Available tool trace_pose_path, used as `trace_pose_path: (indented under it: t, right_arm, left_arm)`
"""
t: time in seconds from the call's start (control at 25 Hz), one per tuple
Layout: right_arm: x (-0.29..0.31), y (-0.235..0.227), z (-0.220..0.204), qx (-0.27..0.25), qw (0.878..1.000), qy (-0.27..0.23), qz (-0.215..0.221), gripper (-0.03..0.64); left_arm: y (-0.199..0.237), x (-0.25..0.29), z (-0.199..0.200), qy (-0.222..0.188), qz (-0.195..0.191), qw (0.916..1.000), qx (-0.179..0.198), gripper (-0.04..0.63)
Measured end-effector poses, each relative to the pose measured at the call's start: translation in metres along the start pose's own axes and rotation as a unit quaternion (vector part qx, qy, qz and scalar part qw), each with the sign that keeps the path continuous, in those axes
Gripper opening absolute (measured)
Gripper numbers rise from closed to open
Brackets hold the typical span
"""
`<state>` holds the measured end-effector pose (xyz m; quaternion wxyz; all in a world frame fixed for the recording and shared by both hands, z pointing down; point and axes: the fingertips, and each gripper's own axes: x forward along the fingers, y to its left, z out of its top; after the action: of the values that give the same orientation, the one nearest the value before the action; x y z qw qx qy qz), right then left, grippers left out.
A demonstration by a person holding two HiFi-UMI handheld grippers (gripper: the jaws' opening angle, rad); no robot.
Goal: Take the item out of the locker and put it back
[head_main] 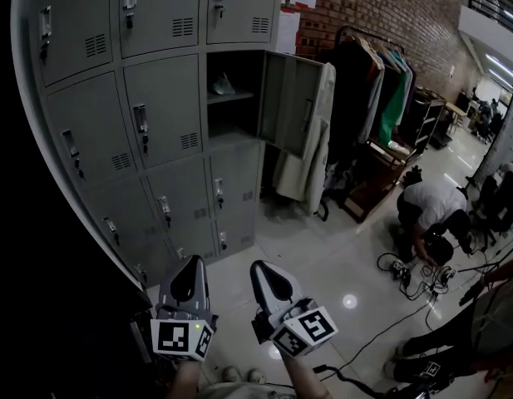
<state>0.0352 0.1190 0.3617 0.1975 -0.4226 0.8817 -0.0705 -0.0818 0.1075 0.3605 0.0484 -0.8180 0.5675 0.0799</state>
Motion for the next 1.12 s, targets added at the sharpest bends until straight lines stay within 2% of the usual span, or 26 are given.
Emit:
trace_pose_path:
  t: [0.32,0.56,1.12]
  right_arm:
    - [-0.004,0.015,0.017,-0.007,1.000,-0.016,0.014,0.002]
    - [-0.009,0.004,0.010,-0.017,1.000,0.014,-0.011,0.002]
    - [-0.017,-0.001,0.011,-0.016,0.999,0.013,-0.027,0.002]
  left_arm:
    - [-0.016,-0.006,0.010,-0.016,-0.001,0.9999,0.000,0.005]
    - [-0.019,-0.007,0.012,-0.019,-0.004,0.9998,0.000,0.005]
    - [-0.014,-0.016,0.010,-0.027,0.002,0.9995,-0.013,0.005]
